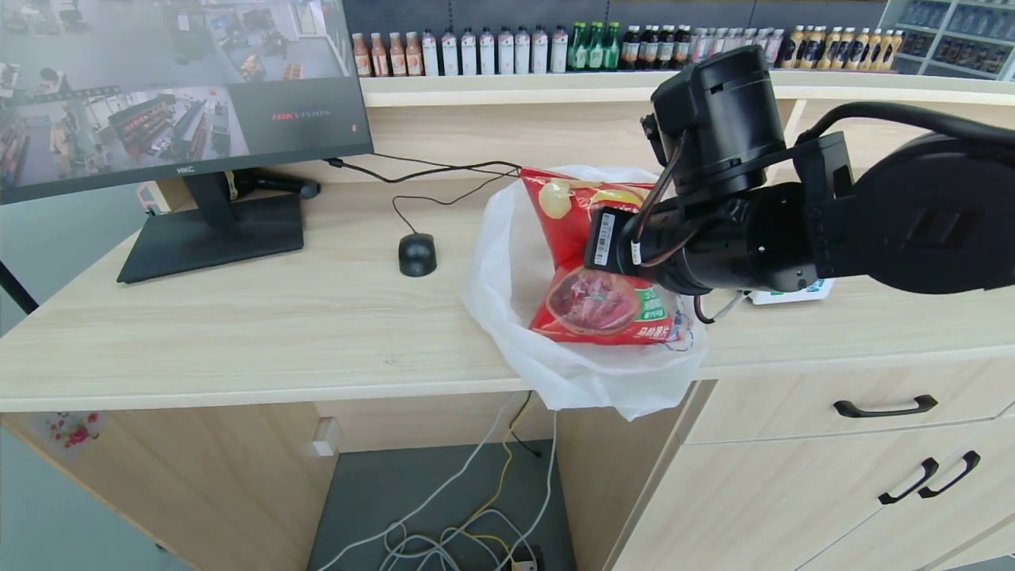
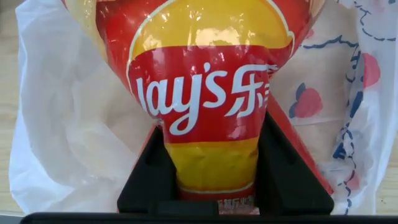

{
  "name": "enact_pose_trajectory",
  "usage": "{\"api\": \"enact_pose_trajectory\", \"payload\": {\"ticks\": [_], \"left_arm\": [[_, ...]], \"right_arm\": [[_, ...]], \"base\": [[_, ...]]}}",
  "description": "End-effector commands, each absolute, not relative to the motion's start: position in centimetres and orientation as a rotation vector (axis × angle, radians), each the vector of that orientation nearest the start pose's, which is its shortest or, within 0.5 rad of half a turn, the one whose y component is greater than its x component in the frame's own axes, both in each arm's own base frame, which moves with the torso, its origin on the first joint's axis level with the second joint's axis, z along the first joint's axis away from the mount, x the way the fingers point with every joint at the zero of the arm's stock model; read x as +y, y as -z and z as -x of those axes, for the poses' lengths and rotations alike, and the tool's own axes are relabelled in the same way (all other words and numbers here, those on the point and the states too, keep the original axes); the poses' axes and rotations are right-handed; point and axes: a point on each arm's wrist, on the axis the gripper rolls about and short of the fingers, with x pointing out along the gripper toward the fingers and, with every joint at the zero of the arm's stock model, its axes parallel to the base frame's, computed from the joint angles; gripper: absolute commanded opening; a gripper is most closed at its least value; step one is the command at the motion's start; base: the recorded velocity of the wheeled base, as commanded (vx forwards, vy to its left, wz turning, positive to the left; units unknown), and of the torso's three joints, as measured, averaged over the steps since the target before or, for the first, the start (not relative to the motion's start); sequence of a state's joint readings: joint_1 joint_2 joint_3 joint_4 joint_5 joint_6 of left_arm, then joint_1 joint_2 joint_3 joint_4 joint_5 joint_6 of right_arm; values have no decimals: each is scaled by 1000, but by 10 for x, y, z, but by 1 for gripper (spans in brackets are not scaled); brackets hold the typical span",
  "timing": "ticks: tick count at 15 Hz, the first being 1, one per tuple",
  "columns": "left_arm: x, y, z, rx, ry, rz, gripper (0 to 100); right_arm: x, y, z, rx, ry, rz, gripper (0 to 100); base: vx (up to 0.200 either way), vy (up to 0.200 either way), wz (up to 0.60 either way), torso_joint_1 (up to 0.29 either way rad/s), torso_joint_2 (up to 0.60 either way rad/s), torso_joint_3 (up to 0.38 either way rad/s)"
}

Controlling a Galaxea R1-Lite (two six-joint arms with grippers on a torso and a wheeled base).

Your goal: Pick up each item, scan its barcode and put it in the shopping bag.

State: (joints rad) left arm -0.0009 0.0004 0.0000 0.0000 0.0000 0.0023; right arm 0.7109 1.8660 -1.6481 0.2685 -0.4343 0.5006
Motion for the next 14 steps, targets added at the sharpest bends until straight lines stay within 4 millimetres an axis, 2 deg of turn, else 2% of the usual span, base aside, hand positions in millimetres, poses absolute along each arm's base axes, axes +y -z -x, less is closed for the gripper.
{"api": "enact_pose_trajectory", "payload": {"ticks": [1,8,14], "left_arm": [[0,-75,23,0,0,-2,100],[0,-75,23,0,0,-2,100],[0,-75,23,0,-2,-2,100]], "right_arm": [[233,-266,-285,489,-154,-205,0],[233,-258,-304,489,-140,-163,0],[221,-254,-323,489,-121,-151,0]], "base": [[0,0,0,0,0,0],[0,0,0,0,0,0],[0,0,0,0,0,0]]}}
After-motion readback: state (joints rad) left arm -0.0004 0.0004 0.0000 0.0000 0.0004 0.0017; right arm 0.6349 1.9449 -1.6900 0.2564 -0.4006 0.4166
